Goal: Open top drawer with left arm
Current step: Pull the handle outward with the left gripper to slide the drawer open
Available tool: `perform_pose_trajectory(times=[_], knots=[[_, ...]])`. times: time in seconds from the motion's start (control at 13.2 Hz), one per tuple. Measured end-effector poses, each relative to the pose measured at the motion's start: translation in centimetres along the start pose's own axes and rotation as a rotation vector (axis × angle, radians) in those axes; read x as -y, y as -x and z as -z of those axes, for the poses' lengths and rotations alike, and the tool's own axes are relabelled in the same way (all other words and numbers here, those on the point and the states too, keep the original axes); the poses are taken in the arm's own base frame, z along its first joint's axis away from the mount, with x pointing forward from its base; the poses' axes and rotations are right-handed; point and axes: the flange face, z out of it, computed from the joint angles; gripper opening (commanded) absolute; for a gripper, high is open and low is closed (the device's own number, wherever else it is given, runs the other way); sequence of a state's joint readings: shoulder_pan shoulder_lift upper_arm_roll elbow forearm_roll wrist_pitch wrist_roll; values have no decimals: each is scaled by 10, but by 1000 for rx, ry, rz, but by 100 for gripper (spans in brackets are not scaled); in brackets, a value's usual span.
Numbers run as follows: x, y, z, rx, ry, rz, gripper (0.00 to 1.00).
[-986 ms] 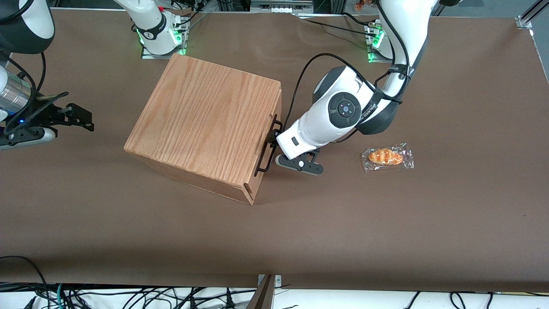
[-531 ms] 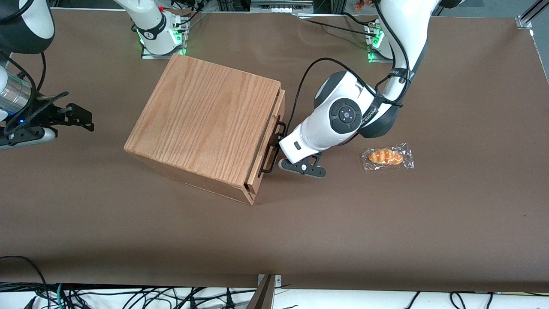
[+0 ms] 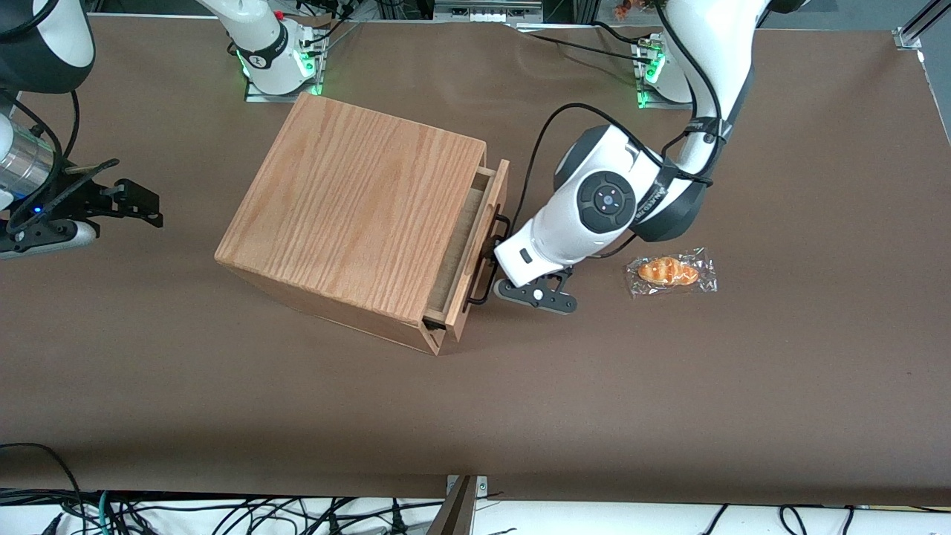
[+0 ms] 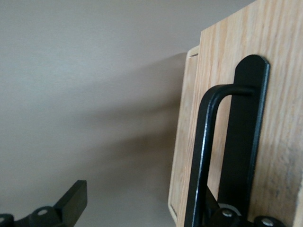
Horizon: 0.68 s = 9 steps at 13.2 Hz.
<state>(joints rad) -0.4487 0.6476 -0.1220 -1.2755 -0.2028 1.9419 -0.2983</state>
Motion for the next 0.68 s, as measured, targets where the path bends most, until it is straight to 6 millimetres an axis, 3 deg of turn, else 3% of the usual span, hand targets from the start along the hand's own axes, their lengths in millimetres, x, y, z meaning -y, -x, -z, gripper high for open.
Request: perform_pose_trajectory(times=[0.53, 0.68], knots=[[77, -18, 19, 34, -7, -37, 100], [86, -21, 21, 34, -5, -43, 100]])
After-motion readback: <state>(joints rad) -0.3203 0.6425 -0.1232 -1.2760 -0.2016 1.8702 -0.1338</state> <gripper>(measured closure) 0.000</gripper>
